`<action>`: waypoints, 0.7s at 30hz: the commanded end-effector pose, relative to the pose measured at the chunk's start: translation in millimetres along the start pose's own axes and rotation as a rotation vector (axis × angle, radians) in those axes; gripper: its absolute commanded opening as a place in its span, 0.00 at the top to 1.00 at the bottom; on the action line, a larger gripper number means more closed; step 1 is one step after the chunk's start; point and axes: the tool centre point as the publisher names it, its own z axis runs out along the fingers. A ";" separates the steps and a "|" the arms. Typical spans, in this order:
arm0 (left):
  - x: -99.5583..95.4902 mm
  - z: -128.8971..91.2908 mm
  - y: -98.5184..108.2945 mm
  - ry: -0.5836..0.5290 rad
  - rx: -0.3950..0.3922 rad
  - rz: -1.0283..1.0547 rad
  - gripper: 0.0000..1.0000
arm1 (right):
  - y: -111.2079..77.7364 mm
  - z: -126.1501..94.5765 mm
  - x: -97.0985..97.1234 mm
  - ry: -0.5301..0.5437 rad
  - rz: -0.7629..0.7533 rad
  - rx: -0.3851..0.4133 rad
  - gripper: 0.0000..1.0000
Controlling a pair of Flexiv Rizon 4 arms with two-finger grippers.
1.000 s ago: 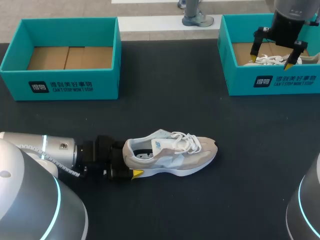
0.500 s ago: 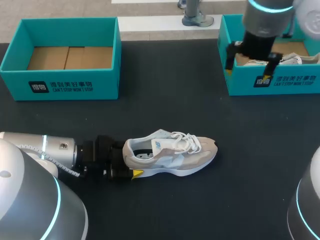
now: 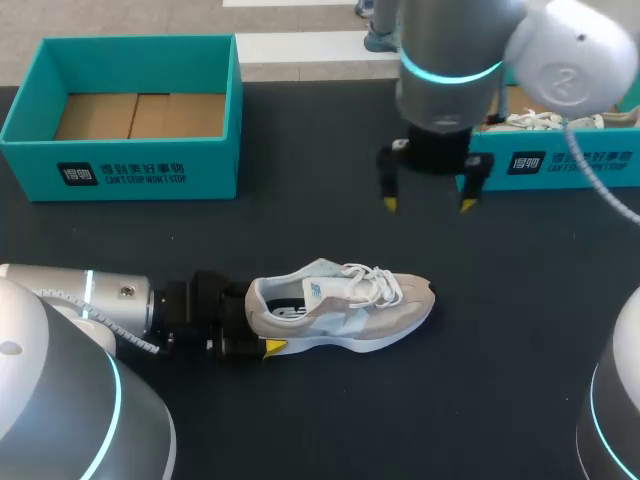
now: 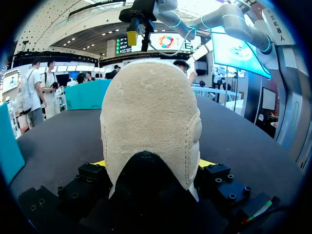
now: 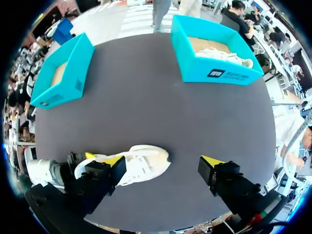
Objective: Take the shoe out of the shoebox, open the shoe tongue, remove and reinsert the insole, then place the shoe into the shoebox
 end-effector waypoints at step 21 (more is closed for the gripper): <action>0.1 -0.8 0.2 -0.001 -0.001 0.000 1.00 | -19.4 21.1 53.3 -0.065 -0.028 0.030 0.00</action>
